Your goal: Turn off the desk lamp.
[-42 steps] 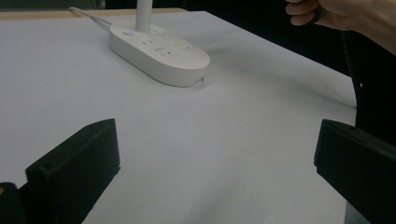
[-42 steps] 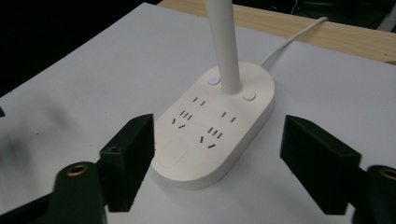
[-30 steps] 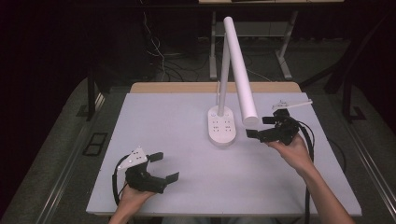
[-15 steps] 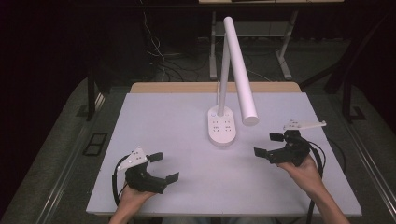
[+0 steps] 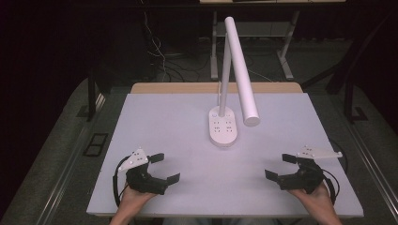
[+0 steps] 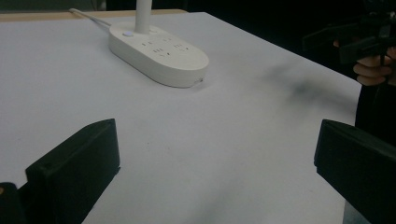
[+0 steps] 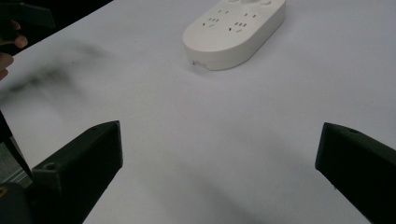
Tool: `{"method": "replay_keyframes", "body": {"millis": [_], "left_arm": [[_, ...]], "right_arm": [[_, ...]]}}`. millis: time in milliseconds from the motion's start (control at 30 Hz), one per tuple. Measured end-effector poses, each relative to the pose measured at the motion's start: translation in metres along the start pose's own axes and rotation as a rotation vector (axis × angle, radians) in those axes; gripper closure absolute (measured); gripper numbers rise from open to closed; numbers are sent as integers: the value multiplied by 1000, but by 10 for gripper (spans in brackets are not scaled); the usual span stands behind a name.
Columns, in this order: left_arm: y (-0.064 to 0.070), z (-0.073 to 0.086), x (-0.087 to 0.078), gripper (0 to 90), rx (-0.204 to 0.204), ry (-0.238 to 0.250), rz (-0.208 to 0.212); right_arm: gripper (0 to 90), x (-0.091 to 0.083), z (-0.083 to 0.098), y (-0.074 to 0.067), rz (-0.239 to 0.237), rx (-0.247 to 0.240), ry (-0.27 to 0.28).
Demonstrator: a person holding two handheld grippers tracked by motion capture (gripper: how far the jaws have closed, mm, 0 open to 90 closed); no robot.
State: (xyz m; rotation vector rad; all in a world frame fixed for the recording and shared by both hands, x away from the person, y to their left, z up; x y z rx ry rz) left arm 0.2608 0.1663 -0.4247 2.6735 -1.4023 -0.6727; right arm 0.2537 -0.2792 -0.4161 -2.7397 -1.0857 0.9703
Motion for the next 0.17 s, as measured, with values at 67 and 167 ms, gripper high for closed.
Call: {"method": "replay_keyframes", "body": {"millis": [67, 167], "left_arm": [[0, 0, 0, 0, 1, 0, 0], [0, 0, 0, 0, 3, -3, 1]], "right_arm": [[6, -3, 8, -1, 7, 9, 6], [7, -4, 18, 0, 17, 14, 17]]}}
Point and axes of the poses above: each handheld gripper's, and its own axes: x roughly forward along the jaws, z roughly out of its underside, y roughly to its right, the point moved 2 cm from there along x, roughly forward along the jaws
